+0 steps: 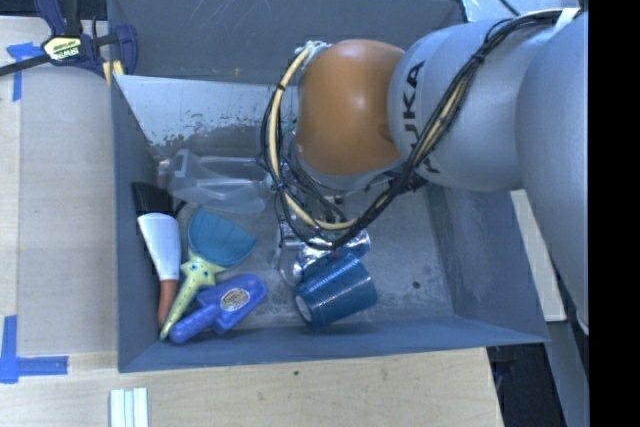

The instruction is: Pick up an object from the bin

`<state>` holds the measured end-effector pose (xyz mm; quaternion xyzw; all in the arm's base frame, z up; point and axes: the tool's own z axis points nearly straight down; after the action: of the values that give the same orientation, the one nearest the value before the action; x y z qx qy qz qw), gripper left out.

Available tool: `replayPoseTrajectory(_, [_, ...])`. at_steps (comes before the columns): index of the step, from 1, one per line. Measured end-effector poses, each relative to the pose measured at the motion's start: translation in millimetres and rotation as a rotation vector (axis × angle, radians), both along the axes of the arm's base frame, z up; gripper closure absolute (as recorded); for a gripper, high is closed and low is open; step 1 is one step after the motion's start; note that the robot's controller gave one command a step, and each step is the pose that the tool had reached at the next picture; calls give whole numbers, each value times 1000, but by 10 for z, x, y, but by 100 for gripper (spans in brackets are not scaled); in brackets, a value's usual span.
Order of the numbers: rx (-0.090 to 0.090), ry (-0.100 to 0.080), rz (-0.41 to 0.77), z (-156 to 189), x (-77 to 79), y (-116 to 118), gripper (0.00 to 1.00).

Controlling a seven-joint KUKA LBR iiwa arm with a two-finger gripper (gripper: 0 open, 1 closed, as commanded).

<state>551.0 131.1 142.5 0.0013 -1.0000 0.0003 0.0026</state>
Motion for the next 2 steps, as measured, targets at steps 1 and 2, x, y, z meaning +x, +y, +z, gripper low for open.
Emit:
replayPoseTrajectory(1, [1,-8,-3,43,21,-5,0])
replayPoseTrajectory(2, [1,-8,302,-702,-445,489,0])
